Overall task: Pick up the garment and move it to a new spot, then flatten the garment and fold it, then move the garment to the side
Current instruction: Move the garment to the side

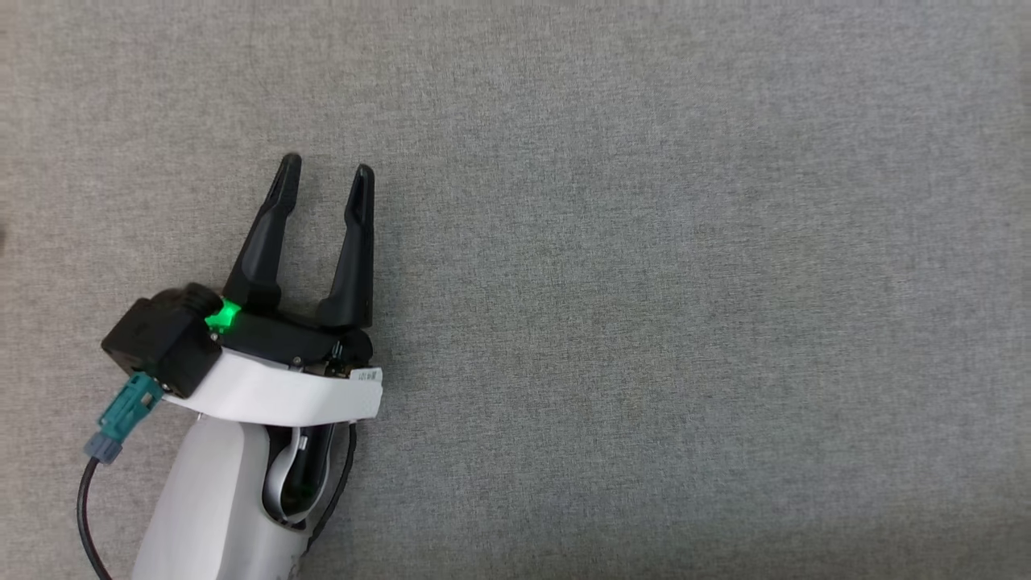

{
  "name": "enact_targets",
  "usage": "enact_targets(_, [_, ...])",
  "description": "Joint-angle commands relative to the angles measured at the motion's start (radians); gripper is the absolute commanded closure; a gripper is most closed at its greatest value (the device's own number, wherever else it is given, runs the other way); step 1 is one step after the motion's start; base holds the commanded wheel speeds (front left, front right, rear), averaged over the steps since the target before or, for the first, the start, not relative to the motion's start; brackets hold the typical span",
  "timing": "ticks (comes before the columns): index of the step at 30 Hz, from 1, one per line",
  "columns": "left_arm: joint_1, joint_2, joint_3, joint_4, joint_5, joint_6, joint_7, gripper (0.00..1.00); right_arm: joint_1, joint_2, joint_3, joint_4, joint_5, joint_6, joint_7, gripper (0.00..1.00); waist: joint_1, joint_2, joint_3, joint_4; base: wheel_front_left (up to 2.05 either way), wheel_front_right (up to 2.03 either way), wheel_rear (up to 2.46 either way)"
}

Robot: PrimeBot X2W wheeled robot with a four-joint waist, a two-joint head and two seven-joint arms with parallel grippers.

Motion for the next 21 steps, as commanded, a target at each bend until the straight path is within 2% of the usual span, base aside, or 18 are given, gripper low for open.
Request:
enact_targets(1, [0.036,0.008,0.007,0.033,-0.005,0.003,0.007,0.00,0.008,-0.002,-0.016,-0.026,-0.028,0.000,0.004,0.00,-0.0001,-0.0001,-0.015,-0.001,0.00,0.00,0.00])
enact_targets(6, [0.048,0.006,-0.002,0.025,-0.017,0.003,0.005,0.00,0.044,0.052,-0.122,-0.161,-0.145,0.000,0.052,0.00,-0.0001,-0.0001,-0.078,-0.001,0.00,0.00,0.00])
enact_targets(10, [0.060,0.007,0.007,0.020,-0.026,0.002,0.005,0.00,0.079,0.116,-0.143,-0.287,-0.185,0.000,0.086,0.00,-0.0001,-0.0001,-0.132,-0.002,0.00,0.00,0.00])
enact_targets(17, [0.096,0.006,0.020,0.019,-0.027,0.002,0.004,0.00,0.136,0.261,-0.102,-0.473,-0.118,0.000,0.082,0.00,-0.0001,-0.0001,-0.243,-0.012,0.00,0.00,0.00])
enact_targets(21, [0.135,0.007,0.037,0.018,-0.019,0.002,0.004,0.00,0.201,0.350,-0.045,-0.573,-0.052,0.000,0.029,0.00,-0.0001,-0.0001,-0.311,-0.015,0.00,0.00,0.00])
